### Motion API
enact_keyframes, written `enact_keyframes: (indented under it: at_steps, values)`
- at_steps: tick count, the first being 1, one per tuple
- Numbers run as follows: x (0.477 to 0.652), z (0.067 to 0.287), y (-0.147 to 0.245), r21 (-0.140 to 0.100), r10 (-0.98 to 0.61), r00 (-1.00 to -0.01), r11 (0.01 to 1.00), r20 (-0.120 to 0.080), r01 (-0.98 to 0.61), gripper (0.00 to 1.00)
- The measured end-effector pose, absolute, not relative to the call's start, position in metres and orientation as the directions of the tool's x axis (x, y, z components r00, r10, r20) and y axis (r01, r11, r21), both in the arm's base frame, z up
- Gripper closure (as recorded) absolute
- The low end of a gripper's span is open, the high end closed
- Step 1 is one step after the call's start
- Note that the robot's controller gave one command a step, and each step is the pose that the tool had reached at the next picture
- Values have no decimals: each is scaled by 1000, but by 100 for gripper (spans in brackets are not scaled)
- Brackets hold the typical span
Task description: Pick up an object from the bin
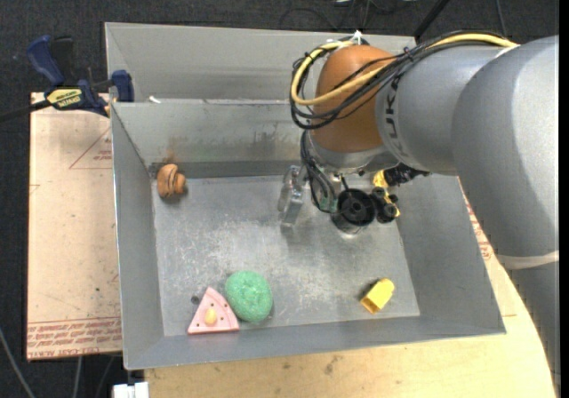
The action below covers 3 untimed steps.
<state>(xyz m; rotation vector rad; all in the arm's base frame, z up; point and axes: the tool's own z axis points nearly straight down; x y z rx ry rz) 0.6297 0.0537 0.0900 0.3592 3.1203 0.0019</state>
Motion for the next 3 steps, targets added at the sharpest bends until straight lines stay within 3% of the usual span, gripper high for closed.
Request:
enact_keyframes:
  at_steps: [2, 3]
  values:
    - [628, 88, 56, 0, 137, -991, 991, -2, 137, 100]
    - [625, 109, 56, 1, 24, -1000, 1000, -2, 24, 100]
